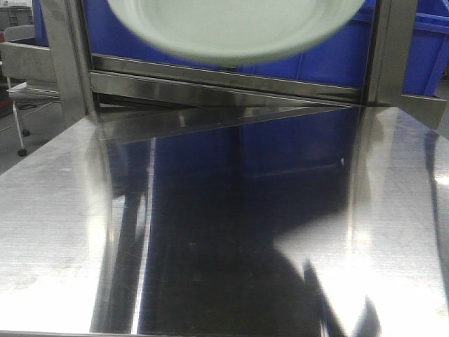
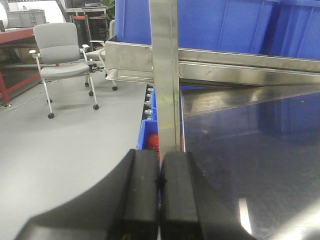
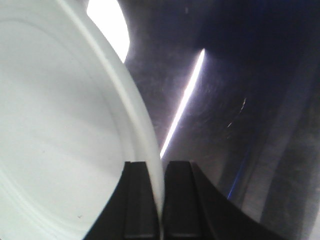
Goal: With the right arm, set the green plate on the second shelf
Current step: 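Close the right gripper on the plate rim and lift it up, then raise the held plate and tuck it beside the right arm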
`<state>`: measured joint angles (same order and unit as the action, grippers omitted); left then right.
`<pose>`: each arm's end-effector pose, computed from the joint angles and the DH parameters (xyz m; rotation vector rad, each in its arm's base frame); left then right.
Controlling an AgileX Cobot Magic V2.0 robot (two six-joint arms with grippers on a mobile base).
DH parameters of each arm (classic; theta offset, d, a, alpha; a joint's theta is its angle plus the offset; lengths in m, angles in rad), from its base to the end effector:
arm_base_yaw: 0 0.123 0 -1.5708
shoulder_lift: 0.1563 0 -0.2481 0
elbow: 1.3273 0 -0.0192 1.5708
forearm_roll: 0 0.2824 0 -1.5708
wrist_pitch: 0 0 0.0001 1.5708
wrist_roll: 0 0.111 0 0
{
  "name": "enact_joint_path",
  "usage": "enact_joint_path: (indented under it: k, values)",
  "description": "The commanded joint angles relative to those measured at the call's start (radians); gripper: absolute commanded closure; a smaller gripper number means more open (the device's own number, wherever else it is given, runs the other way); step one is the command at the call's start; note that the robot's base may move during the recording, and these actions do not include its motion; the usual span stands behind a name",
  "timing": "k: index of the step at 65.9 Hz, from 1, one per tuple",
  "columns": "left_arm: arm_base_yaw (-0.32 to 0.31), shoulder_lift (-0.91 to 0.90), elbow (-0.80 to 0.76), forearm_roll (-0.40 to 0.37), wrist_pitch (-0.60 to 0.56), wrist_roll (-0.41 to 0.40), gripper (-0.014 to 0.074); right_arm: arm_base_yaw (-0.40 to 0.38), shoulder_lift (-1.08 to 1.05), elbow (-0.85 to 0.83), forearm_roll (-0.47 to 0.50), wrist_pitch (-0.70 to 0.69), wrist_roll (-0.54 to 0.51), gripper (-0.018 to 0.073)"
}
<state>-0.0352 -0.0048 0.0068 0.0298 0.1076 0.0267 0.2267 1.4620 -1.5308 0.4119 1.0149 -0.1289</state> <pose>0.1454 -0.0048 0.2010 0.0704 1.5916 0.0190 0.3413 0.1175 0.3573 -0.3197 2.3797 0.5669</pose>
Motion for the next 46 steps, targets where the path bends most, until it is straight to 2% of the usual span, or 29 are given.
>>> enact_joint_path:
  k: [1,19,30,42,46]
  values:
    - [-0.003,-0.021,0.042,-0.007,-0.08,-0.009,0.0466,-0.004,-0.121,-0.027,0.003,-0.06,-0.005,0.0503]
    - [-0.003,-0.021,0.042,-0.007,-0.08,-0.009,0.0466,-0.004,-0.382,-0.026,-0.132,-0.061,-0.004,0.0503]
    - [-0.003,-0.021,0.042,-0.007,-0.08,-0.009,0.0466,-0.004,-0.517,-0.025,-0.303,-0.07,0.001,0.0503]
    - [-0.003,-0.021,0.042,-0.007,-0.08,-0.009,0.0466,-0.004,-0.652,-0.023,-0.526,-0.034,0.129,0.0503]
    - [-0.003,-0.021,0.042,-0.007,-0.08,-0.009,0.0466,-0.004,-0.693,-0.023,-0.574,-0.006,0.142,0.0503]
